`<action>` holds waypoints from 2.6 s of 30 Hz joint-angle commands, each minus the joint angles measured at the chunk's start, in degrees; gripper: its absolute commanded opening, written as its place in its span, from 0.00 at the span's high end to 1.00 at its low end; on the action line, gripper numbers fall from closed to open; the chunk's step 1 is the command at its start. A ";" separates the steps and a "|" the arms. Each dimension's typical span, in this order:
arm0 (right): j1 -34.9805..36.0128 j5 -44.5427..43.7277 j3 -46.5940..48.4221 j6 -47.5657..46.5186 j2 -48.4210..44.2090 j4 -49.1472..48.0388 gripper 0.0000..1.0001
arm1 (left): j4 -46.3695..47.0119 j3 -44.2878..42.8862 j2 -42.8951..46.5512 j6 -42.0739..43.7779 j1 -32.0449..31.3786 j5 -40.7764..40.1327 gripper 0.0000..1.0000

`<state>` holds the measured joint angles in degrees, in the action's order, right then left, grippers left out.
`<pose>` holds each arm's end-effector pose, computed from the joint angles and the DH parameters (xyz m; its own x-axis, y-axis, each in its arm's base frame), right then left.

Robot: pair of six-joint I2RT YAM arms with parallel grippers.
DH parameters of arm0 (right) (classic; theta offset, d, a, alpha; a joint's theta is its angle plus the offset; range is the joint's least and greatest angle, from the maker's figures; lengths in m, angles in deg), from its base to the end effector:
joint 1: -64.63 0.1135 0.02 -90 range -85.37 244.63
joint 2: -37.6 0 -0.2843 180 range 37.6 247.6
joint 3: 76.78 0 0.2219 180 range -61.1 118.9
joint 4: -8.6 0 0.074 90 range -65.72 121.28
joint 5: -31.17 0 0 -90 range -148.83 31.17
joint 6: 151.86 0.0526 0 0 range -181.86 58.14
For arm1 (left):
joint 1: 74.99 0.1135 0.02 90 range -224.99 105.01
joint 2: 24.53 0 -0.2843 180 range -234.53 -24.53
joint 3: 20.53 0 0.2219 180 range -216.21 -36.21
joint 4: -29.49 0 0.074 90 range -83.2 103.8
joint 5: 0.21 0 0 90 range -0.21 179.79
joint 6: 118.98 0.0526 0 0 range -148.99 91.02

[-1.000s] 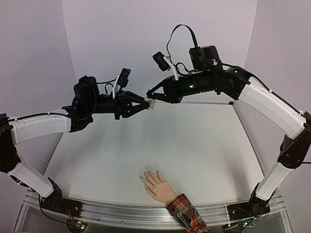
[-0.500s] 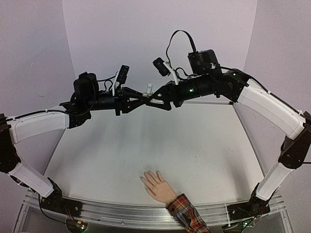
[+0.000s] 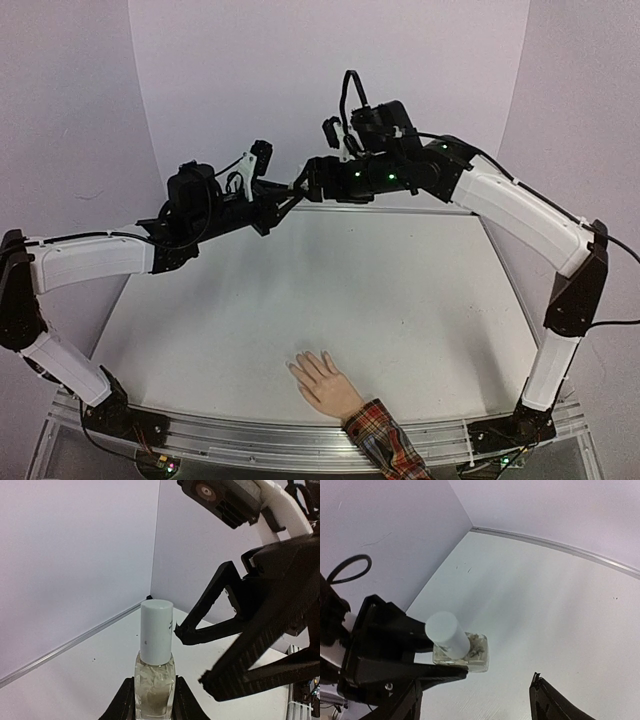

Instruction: Paint the nails

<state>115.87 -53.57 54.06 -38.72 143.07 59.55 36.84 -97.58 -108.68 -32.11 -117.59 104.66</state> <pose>0.2531 0.3230 0.4280 -0.5741 -0.0899 -0.8139 -0.6554 0.6463 0.3909 0.2382 -0.2374 0.3694 -0.0428 -0.0323 -0.9986 0.8420 0.5368 -0.0535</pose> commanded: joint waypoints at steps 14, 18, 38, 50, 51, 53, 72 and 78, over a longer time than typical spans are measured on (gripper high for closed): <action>1.01 -9.97 12.34 6.70 7.47 2.34 0.49 | 5.97 -1.82 -2.01 -0.65 -1.61 -5.07 1.00; 1.05 -8.36 13.45 6.63 8.66 2.39 0.56 | 5.17 -2.38 -2.22 -0.74 -1.61 -4.38 1.00; -0.96 46.11 -3.08 -28.23 -5.71 -3.02 1.00 | 20.48 0.50 4.52 -28.77 7.75 53.67 1.00; -1.31 31.16 -6.56 -22.33 -8.07 -4.36 0.52 | 2.83 -3.98 3.91 -12.38 7.92 39.54 1.00; -1.35 27.78 -6.68 -20.13 -8.15 -4.51 0.43 | 1.38 -3.77 4.14 -10.55 7.89 35.70 1.00; -1.37 20.99 -6.79 -16.64 -8.10 -4.51 0.30 | 0.21 -3.13 4.34 -7.52 7.84 30.71 1.00; 0.13 -5.17 8.96 7.66 3.71 -0.44 0.35 | 1.12 -3.86 -0.44 1.58 0.38 -1.49 1.00; 0.27 -4.44 10.44 7.81 6.22 -0.07 0.49 | 1.72 -3.94 -1.10 1.20 -0.70 -1.95 1.00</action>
<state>115.74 -56.70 61.58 -31.97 147.41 58.68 34.81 -98.71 -109.37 -31.49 -117.37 104.50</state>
